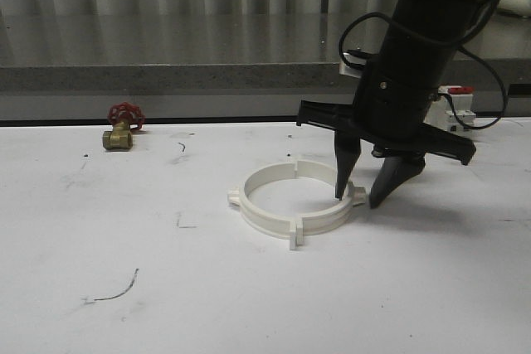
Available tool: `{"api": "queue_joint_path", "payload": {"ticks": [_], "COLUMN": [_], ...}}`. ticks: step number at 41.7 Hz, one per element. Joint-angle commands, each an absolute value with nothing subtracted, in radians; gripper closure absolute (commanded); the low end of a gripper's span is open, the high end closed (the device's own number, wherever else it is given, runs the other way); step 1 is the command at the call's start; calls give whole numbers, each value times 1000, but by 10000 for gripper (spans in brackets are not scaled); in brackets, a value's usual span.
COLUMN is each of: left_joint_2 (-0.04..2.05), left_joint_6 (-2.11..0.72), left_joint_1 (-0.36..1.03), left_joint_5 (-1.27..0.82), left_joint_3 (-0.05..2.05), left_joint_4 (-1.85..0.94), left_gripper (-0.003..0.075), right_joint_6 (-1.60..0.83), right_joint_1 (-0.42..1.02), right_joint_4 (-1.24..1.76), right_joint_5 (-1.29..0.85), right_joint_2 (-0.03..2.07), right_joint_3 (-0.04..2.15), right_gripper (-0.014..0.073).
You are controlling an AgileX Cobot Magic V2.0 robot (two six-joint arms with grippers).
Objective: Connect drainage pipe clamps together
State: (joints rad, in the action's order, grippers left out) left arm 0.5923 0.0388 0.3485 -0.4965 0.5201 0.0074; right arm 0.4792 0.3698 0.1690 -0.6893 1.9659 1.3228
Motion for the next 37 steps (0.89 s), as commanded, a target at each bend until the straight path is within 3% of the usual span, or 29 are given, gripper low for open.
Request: {"api": "queue_joint_path", "payload": {"ticks": [1,21,32,37], "left_joint_2": [593,593,593,593], "left_joint_6": [40,40,40,40], "left_joint_1": [347,347,347,347], "left_joint_5": [-423,-423,-423,-423], "left_joint_3": [547,547,547,547], "left_joint_4": [0,0,0,0], "left_gripper": [437,437,437,437], "right_joint_6": [476,462,-115,-217], "right_joint_1": [371,381,379,378], "right_joint_4": [170,65,179,155], "right_joint_5": [-670,-685,-703,-662], "right_joint_2": [1916,1827,1601,1485], "right_joint_3": [1353,1353,1324,1261], "right_gripper": [258,258,258,258]}}
